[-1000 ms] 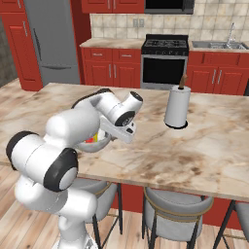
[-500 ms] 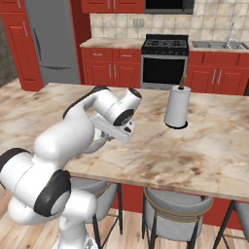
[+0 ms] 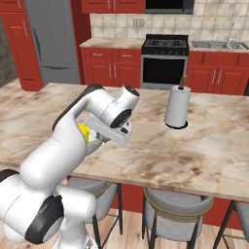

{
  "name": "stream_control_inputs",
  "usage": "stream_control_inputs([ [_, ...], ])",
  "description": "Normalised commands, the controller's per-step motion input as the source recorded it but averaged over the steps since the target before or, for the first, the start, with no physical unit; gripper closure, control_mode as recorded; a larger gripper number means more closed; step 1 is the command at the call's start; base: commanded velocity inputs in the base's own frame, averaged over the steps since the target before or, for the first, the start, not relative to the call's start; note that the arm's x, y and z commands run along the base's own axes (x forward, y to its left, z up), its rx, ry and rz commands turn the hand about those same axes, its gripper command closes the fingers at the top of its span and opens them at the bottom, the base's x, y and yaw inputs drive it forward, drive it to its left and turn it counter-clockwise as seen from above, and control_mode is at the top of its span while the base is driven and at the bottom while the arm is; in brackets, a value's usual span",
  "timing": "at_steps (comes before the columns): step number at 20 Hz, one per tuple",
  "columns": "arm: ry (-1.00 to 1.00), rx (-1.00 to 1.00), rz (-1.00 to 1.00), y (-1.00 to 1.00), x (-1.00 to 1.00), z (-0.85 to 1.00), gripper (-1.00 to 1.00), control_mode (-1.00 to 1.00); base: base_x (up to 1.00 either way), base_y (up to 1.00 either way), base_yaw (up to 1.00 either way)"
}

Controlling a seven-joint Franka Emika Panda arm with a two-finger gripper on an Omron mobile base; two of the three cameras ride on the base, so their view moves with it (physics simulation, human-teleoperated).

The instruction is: Place the cup inside the bowl on the dining table and move the bowl to any counter.

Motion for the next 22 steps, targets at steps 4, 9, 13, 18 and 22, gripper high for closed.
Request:
stream_control_inputs([
  [4,0.0,0.0,0.0,0.0,-0.45,0.28,1.0,-1.0,0.0,0.0,0.0],
  [9,0.0,0.01,0.0,0.0,-0.44,0.28,1.0,-1.0,0.0,0.0,0.0],
  [13,0.0,0.01,0.0,0.0,-0.31,0.31,1.0,-1.0,0.0,0.0,0.0],
  [18,0.0,0.0,0.0,0.0,-0.27,0.25,1.0,-1.0,0.0,0.0,0.0],
  [22,0.0,0.0,0.0,0.0,-0.15,0.14,1.0,-1.0,0.0,0.0,0.0],
])
